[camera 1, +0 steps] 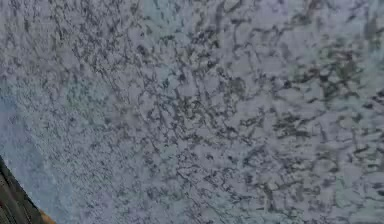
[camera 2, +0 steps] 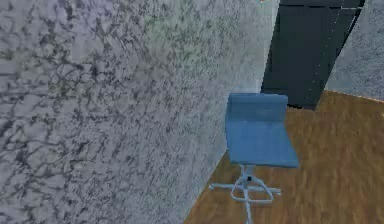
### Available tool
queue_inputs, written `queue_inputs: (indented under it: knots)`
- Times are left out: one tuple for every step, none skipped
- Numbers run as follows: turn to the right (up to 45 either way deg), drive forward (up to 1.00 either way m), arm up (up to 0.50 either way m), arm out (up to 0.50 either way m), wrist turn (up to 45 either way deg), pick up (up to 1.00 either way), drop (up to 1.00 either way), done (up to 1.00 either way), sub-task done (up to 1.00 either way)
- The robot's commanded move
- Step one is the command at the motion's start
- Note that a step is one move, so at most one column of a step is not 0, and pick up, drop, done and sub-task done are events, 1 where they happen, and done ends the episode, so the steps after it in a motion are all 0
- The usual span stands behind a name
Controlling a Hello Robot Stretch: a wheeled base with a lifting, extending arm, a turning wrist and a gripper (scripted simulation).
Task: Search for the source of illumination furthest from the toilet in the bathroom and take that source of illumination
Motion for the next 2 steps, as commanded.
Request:
queue_inputs:
  knots:
    - [-45.0,0.00,0.00,0.00,0.0,0.00,0.00,0.00,0.00]
    - [-45.0,0.00,0.00,0.00,0.0,0.00,0.00,0.00,0.00]
